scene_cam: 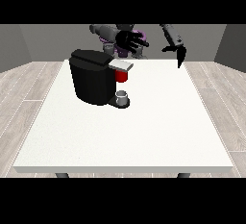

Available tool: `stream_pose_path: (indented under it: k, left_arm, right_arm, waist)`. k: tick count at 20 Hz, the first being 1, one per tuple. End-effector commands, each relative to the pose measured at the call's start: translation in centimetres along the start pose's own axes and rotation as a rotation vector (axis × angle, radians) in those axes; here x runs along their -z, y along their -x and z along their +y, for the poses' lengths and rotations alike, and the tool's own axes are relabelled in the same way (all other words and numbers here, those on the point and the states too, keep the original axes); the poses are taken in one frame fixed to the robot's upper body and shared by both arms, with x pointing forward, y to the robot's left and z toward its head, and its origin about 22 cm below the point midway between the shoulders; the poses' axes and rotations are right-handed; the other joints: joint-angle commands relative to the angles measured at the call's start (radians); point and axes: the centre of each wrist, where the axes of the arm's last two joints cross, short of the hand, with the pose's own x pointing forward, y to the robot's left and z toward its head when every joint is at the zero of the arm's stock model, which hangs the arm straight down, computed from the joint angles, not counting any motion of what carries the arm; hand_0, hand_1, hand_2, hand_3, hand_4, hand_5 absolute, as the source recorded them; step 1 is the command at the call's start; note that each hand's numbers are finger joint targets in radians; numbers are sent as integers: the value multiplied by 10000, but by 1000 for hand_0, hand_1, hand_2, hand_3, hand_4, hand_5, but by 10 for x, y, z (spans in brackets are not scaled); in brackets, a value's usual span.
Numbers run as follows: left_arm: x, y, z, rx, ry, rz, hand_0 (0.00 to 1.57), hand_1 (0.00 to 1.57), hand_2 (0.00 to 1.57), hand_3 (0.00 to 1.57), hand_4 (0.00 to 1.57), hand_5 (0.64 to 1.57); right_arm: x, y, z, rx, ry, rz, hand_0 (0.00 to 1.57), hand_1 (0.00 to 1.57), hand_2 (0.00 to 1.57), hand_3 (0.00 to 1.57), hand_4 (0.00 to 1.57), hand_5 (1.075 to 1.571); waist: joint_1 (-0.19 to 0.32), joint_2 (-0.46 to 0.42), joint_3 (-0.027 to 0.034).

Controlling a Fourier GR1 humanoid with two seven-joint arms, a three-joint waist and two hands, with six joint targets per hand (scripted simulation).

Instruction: Insert the coffee pod into the coffee machine and close the lid

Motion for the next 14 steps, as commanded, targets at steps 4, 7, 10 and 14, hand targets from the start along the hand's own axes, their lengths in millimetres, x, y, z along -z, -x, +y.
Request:
stream_pose_path:
  k: [4, 7, 10, 14]
  left_arm:
    - [-21, 16, -5, -234, -136, 181, 0, 0, 0, 0, 385, 1571]
    - [-7, 20, -11, -87, -88, 204, 0, 0, 0, 0, 353, 1571]
    - [-29, 35, -14, -256, 42, 192, 0, 0, 0, 0, 168, 1571]
    - [-5, 26, -19, -180, 72, 108, 0, 0, 0, 0, 168, 1571]
  right_arm:
    - [-3, 1, 15, 193, -939, -386, 0, 0, 0, 0, 385, 1571]
    - [-28, 2, 42, 745, -1495, -353, 0, 0, 0, 0, 429, 1571]
    - [-38, 3, 53, 636, -2090, -427, 0, 0, 0, 0, 487, 1571]
    - [-64, 11, 70, 1077, -3436, -1475, 0, 0, 0, 0, 493, 1571]
  waist:
    - [-139, -362, -6]
    - [-177, -454, -7]
    - [-101, -438, -11]
    - [-70, -382, -6]
